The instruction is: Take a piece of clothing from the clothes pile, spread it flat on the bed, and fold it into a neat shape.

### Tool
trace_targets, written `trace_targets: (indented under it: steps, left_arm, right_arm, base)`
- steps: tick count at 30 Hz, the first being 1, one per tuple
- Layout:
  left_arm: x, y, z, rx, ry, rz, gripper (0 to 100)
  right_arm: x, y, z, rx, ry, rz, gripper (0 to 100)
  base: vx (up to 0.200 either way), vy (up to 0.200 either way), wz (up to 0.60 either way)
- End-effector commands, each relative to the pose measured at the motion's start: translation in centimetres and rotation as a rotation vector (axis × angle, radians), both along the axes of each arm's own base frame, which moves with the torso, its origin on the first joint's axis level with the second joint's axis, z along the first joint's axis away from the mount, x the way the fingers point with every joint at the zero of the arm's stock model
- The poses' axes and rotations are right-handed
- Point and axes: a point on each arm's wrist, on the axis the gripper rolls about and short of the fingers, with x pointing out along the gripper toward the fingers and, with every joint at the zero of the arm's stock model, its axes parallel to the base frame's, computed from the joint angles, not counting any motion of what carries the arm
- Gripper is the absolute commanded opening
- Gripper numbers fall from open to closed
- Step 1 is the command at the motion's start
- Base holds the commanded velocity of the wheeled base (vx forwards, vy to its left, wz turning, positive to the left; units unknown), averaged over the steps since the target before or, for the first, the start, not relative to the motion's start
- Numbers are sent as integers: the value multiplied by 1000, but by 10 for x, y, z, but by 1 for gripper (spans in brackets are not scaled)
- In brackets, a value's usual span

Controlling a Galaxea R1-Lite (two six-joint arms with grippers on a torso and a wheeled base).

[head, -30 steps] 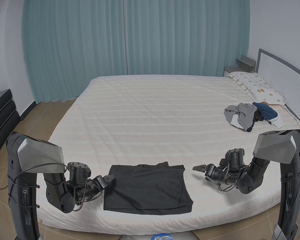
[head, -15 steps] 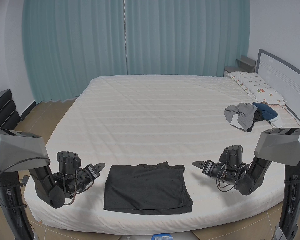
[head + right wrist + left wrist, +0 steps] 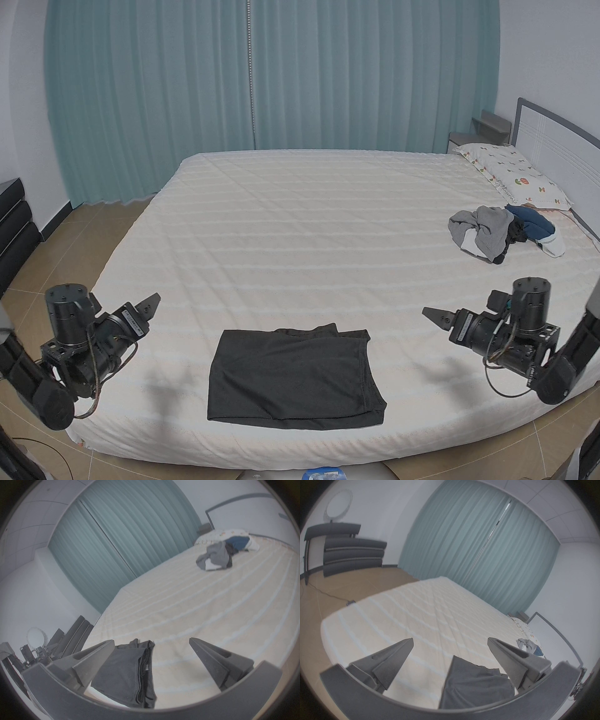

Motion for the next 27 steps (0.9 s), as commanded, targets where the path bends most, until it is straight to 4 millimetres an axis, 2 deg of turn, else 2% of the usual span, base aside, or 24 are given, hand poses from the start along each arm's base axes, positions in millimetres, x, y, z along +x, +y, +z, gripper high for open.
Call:
trace_targets:
  steps: [1,2,5,10,11,12,14,15,18,21,27]
  left_arm:
    - [-65,17,45,100,-208,82,100]
    - [-69,18,47,105,-219,81,100]
    - [-97,23,56,167,-256,75,100]
    - [-137,31,67,198,-280,101,100]
    - [-138,31,68,201,-280,101,100]
    - [-154,34,69,219,-275,100,100]
    - [-167,37,71,221,-275,100,100]
    - [-182,39,72,222,-267,99,100]
    - [-210,44,70,235,-245,99,100]
    - [-236,49,66,285,-239,118,100]
    - [-267,50,53,411,-291,225,100]
  right_arm:
    - [-75,-27,61,-60,-263,-1,100]
    - [-80,-29,62,-74,-272,-1,100]
    - [-117,-42,66,-191,-329,6,100]
    - [-160,-60,80,-274,-432,-29,100]
    - [-161,-60,80,-277,-433,-29,100]
    - [-177,-68,78,-333,-426,-49,100]
    - [-192,-73,75,-359,-419,-51,100]
    - [-208,-76,69,-372,-411,-47,100]
    - [-237,-82,61,-388,-403,-42,100]
    - [-262,-88,63,-397,-401,-64,100]
    - [-299,-94,62,-415,-365,-109,100]
  base:
    - [0,0,0]
    - [0,0,0]
    - [0,0,0]
    - [0,0,0]
    - [0,0,0]
    - [0,0,0]
    - [0,0,0]
    - [0,0,0]
    - [0,0,0]
    - [0,0,0]
    - [0,0,0]
